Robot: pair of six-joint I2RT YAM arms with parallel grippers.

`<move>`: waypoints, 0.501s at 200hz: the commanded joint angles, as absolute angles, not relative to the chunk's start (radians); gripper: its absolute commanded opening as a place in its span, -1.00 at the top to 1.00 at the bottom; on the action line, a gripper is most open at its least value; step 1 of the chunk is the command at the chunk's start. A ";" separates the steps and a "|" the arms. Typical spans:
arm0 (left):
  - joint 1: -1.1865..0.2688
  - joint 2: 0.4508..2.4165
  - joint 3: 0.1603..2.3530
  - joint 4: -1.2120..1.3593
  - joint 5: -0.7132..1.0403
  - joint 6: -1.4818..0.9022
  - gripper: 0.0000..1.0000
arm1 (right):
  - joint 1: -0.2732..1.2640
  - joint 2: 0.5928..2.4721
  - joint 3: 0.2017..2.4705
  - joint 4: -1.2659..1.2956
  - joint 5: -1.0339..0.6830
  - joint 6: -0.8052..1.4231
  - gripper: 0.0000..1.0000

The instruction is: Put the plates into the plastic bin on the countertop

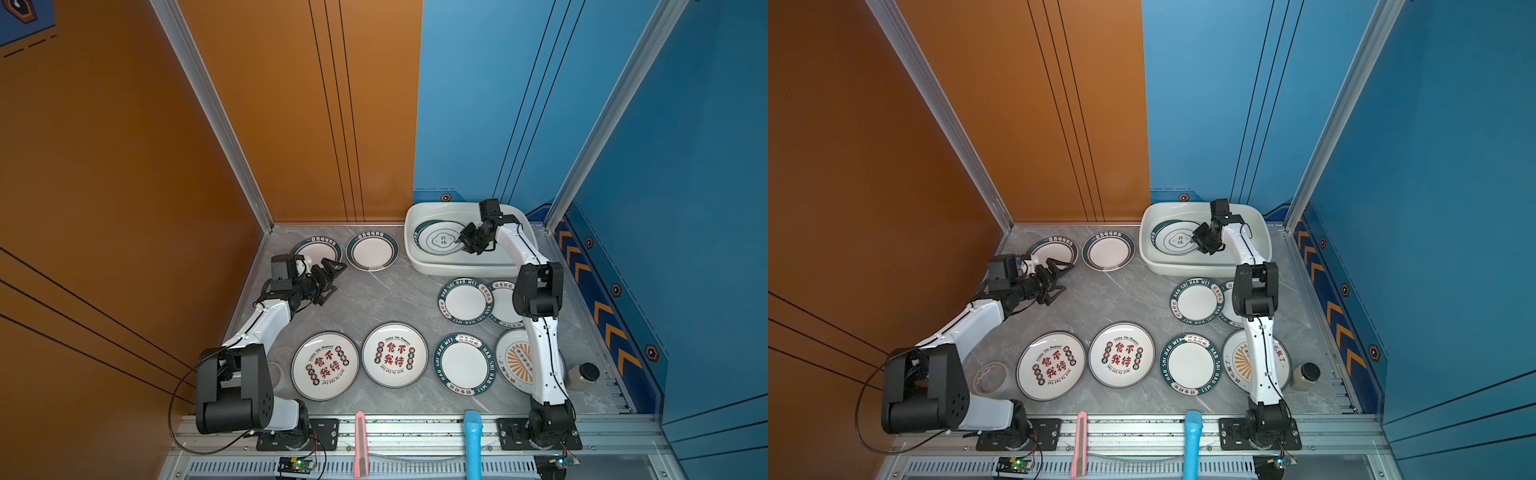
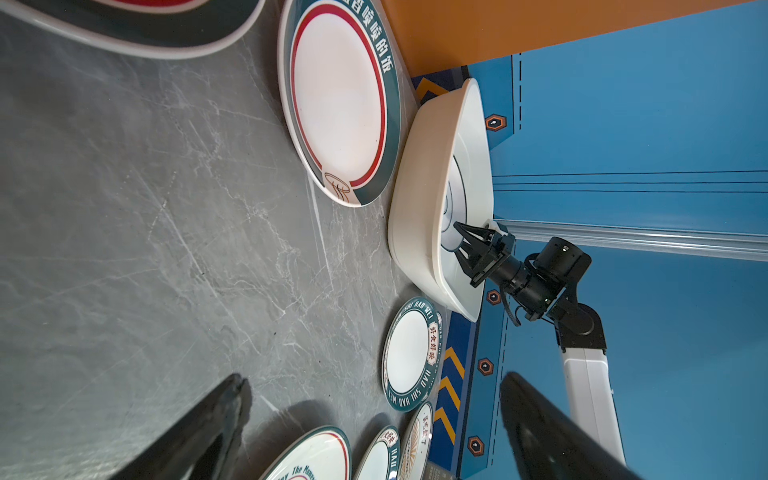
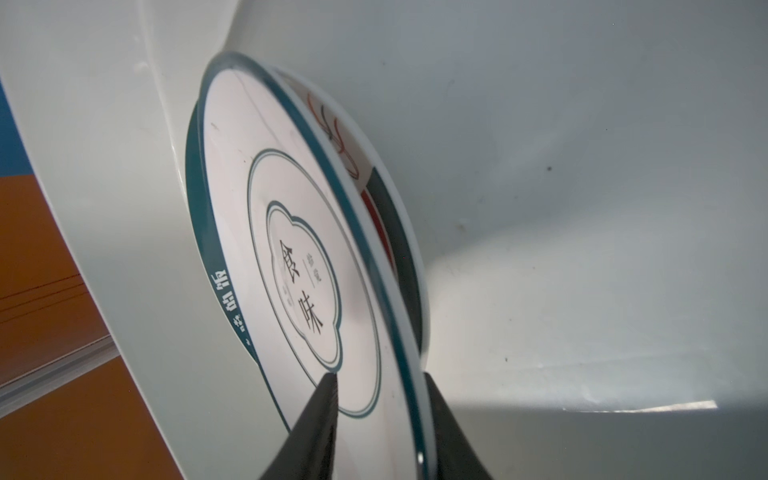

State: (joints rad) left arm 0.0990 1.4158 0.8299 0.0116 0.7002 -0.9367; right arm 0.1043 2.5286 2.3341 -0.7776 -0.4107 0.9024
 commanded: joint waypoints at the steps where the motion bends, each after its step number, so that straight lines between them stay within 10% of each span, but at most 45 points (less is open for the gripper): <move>1: 0.104 1.415 0.814 0.032 0.715 -0.940 -0.92 | 0.115 2.508 2.361 -0.832 -0.370 0.870 0.23; 100: 0.109 1.372 0.767 0.043 0.721 -0.942 -0.91 | 0.126 2.440 2.363 -0.942 -0.284 0.795 0.05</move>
